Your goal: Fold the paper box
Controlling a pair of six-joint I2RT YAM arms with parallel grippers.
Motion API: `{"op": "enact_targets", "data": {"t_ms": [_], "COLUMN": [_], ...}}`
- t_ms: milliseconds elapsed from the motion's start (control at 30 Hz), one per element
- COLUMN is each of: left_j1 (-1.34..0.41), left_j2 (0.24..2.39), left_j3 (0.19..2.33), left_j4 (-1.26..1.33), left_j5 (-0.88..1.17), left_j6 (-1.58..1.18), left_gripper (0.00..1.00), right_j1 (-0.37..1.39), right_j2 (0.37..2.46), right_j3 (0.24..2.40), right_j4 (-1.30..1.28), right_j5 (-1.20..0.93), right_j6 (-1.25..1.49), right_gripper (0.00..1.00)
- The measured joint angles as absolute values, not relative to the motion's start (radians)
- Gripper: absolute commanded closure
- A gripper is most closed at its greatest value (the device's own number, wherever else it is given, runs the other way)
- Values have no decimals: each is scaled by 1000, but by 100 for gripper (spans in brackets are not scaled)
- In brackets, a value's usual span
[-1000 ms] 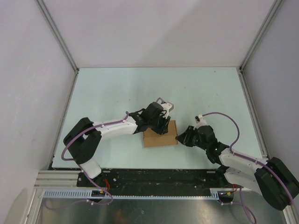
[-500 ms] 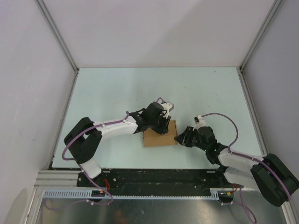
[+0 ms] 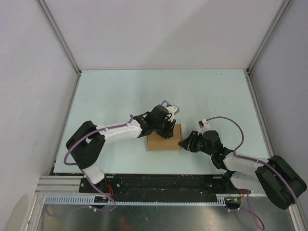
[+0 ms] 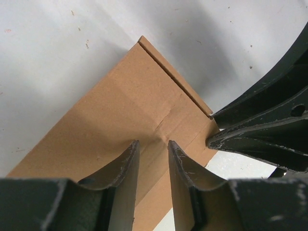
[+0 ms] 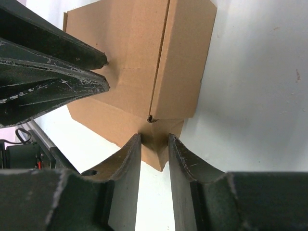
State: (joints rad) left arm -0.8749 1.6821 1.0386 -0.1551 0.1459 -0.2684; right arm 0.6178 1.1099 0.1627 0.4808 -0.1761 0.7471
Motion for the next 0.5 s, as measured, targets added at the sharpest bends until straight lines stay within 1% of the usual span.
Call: {"op": "enact_targets", "data": {"t_ms": [400, 433, 500], "left_j1": [-875, -875, -875], "left_j2": [1683, 1683, 1683], "left_j3": [1041, 1041, 1041], "left_j4": [-154, -154, -153], "left_j5": [146, 146, 146], "left_j6": [-268, -269, -268], "left_gripper": [65, 65, 65], "right_j1": [618, 618, 618], "right_j2": [1137, 1137, 1137], "right_j3": [163, 163, 163], "right_j4": [516, 516, 516], "right_j5": [-200, -199, -199], "right_j6": [751, 751, 751], "right_gripper": [71, 71, 67]}}
